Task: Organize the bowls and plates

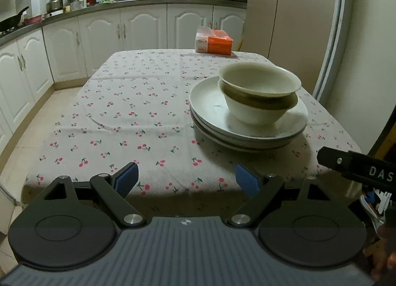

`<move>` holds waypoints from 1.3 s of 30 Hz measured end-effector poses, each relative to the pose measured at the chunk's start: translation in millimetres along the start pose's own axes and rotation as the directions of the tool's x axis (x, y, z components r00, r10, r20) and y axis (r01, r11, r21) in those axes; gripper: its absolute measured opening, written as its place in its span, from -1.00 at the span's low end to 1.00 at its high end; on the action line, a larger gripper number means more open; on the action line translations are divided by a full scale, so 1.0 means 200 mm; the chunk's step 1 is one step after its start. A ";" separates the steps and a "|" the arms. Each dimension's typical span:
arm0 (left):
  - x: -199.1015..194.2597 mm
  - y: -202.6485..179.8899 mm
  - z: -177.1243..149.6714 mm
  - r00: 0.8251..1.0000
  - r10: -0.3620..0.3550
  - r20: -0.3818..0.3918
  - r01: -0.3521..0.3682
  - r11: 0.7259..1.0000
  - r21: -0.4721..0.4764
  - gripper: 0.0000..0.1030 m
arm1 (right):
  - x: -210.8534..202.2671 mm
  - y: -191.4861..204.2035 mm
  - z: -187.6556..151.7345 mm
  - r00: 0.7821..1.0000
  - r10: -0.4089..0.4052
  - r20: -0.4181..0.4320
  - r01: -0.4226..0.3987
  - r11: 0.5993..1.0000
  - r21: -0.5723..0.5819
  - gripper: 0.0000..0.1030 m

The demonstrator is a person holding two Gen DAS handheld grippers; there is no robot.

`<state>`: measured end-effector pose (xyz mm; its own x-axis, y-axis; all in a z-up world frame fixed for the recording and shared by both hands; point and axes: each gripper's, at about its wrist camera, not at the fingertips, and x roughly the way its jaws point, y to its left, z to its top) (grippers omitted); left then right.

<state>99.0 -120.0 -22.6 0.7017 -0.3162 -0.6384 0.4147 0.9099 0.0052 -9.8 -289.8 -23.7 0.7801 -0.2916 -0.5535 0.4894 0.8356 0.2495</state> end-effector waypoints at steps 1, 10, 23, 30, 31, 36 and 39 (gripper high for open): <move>-0.01 -0.01 -0.01 1.000 0.002 -0.002 -0.002 1.000 0.005 1.00 | 0.00 0.01 -0.01 1.000 -0.001 0.000 0.001 1.000 -0.007 0.92; 0.01 -0.02 -0.02 1.000 -0.003 -0.018 0.003 1.000 0.009 1.00 | 0.01 0.02 -0.04 1.000 0.000 -0.021 -0.001 1.000 -0.024 0.92; 0.05 -0.02 -0.03 0.999 -0.008 -0.054 0.008 1.000 0.000 1.00 | 0.04 0.03 -0.06 0.998 0.010 -0.061 -0.012 0.999 -0.036 0.92; 0.07 -0.02 -0.03 0.998 -0.009 -0.068 0.009 1.000 -0.003 1.00 | 0.05 0.05 -0.08 0.996 0.015 -0.083 -0.020 0.998 -0.052 0.92; 0.07 -0.02 -0.03 0.998 -0.009 -0.068 0.008 1.000 -0.004 1.00 | 0.05 0.05 -0.08 0.996 0.015 -0.083 -0.019 0.999 -0.051 0.92; 0.07 -0.01 -0.03 0.998 -0.006 -0.068 0.005 1.000 -0.011 1.00 | 0.06 0.04 -0.08 0.996 0.017 -0.088 -0.022 0.999 -0.048 0.92; 0.07 -0.02 -0.03 0.998 0.003 -0.069 -0.003 1.000 -0.005 1.00 | 0.06 0.04 -0.08 0.996 0.019 -0.092 -0.024 0.999 -0.047 0.92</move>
<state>104.0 -127.3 -36.4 0.6610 -0.2943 -0.6902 0.4098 0.9122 0.0035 -1.5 -279.2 -40.4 0.7500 -0.2314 -0.6197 0.4520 0.8632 0.2247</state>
